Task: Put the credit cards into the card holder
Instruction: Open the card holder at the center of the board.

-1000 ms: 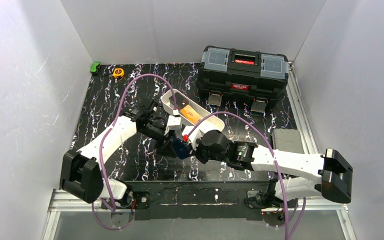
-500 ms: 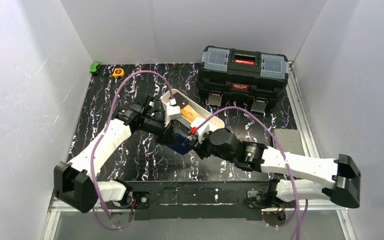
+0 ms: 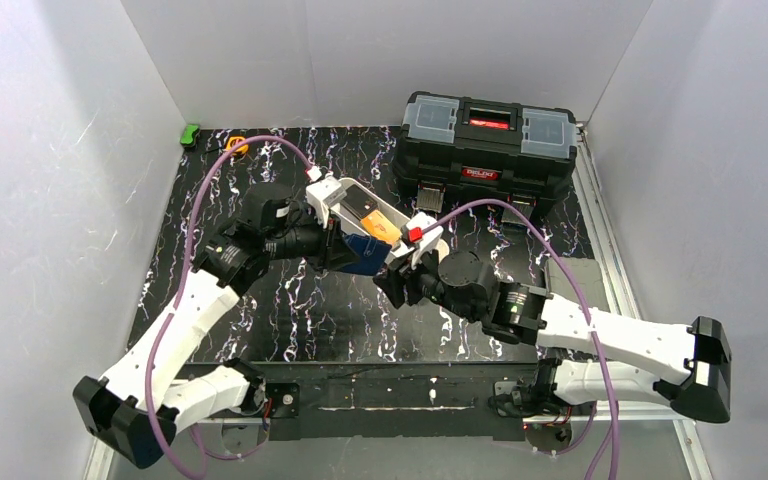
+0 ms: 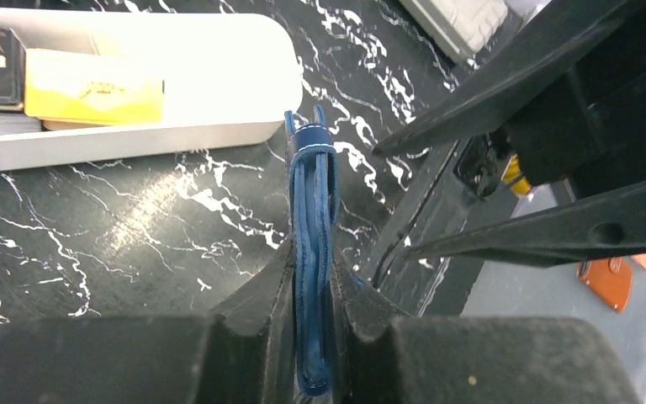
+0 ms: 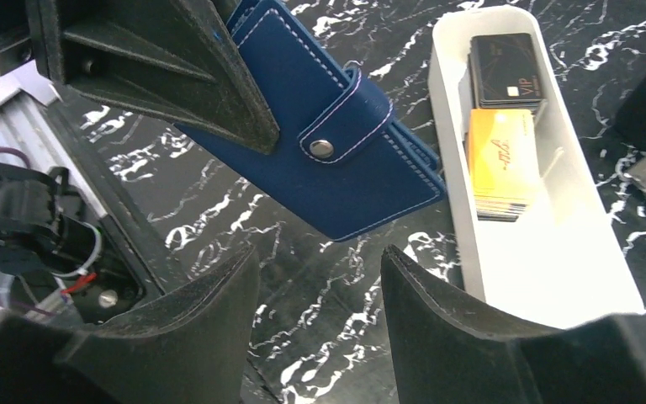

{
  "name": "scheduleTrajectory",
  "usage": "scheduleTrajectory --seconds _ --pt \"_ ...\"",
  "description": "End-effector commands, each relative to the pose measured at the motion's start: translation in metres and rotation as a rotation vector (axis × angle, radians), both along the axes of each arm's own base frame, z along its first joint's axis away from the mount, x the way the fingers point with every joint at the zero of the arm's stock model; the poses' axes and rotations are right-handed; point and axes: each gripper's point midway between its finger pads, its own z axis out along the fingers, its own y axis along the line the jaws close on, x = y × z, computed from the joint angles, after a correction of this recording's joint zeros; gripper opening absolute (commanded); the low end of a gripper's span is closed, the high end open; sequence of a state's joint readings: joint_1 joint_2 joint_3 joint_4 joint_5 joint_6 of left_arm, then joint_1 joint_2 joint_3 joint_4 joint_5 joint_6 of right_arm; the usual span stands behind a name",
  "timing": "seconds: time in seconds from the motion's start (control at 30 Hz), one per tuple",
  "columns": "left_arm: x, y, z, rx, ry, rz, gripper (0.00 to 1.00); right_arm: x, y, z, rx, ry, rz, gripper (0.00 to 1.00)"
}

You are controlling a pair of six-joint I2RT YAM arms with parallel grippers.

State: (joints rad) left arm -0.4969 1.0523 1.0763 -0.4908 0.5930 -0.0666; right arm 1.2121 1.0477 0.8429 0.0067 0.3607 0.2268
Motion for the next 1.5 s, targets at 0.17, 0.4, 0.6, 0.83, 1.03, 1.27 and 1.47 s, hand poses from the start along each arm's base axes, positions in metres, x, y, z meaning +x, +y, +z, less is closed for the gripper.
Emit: scheduleTrajectory --seconds 0.17,0.4,0.6,0.83,1.03,1.27,1.47 --pt "0.006 0.001 0.034 -0.058 -0.033 0.145 0.00 0.010 0.026 0.069 0.241 0.017 -0.028 0.68" --pt "-0.006 -0.003 0.038 -0.086 -0.066 0.075 0.00 0.018 0.027 0.073 0.283 0.140 0.003 0.67" --pt "-0.009 -0.009 0.041 -0.098 -0.074 0.045 0.00 0.025 0.027 0.071 0.311 0.199 0.027 0.66" --pt "-0.008 -0.014 0.054 -0.115 -0.111 0.017 0.00 0.036 0.046 0.075 0.299 0.237 0.020 0.61" --pt "-0.042 -0.030 0.067 -0.220 -0.069 -0.183 0.00 0.040 0.038 0.074 0.333 0.237 -0.009 0.44" --pt "-0.057 -0.039 0.074 -0.264 -0.039 -0.272 0.00 0.047 0.035 0.072 0.352 0.241 -0.036 0.35" --pt "-0.064 -0.041 0.080 -0.277 -0.056 -0.318 0.00 0.053 0.042 0.082 0.359 0.221 -0.036 0.28"
